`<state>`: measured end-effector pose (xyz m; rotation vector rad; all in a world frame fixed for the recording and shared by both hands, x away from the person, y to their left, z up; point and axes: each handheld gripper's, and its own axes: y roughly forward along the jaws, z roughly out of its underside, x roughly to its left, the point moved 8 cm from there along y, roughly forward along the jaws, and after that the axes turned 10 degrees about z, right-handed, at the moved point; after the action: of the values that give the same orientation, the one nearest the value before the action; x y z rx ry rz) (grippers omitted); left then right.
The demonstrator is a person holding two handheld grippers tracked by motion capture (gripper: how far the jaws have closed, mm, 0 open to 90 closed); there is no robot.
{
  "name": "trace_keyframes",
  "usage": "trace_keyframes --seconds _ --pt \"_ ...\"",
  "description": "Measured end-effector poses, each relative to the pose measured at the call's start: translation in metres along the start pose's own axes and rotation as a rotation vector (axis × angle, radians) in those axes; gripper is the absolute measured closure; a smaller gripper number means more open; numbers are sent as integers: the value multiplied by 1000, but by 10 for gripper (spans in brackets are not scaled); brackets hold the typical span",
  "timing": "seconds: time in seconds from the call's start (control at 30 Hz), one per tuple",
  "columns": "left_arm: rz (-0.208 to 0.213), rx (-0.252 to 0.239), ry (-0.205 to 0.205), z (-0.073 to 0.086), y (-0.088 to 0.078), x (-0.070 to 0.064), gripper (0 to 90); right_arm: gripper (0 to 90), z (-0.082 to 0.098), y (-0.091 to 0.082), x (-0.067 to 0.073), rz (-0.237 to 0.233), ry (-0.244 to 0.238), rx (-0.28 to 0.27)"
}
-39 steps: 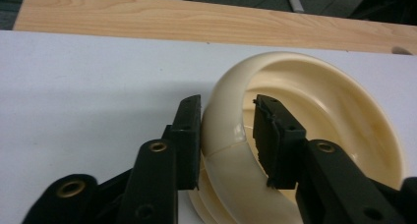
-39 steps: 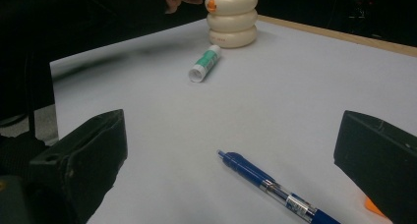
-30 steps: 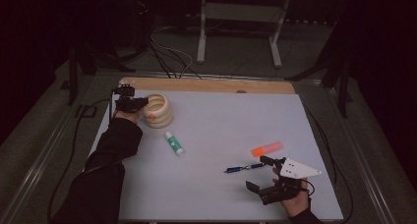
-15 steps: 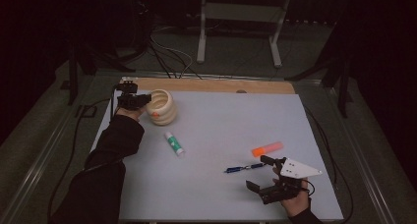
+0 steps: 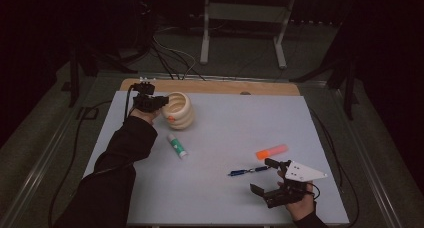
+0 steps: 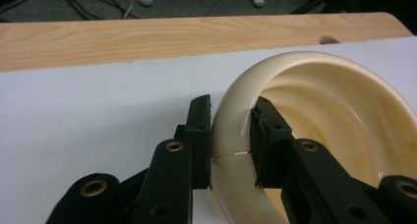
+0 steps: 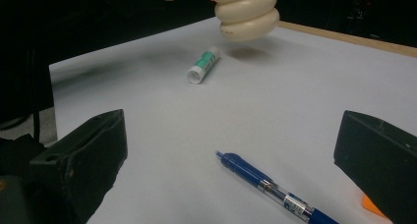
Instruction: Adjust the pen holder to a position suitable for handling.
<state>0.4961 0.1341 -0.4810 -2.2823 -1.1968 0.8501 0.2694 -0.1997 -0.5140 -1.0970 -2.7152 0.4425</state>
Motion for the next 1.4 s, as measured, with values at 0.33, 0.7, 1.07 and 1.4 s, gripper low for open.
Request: trace_keyframes --seconds 0.33,0.7,1.07,1.4 --pt "60 27 54 3 11 -30 737 0 0 -1 0 1 -1 -2" --pt "129 55 92 10 24 -59 737 0 0 0 0 0 -1 -1" --pt "167 90 117 20 38 -81 738 0 0 0 0 1 -2 -2" --pt "177 133 134 30 52 -94 738 0 -1 -1 0 3 -3 -6"
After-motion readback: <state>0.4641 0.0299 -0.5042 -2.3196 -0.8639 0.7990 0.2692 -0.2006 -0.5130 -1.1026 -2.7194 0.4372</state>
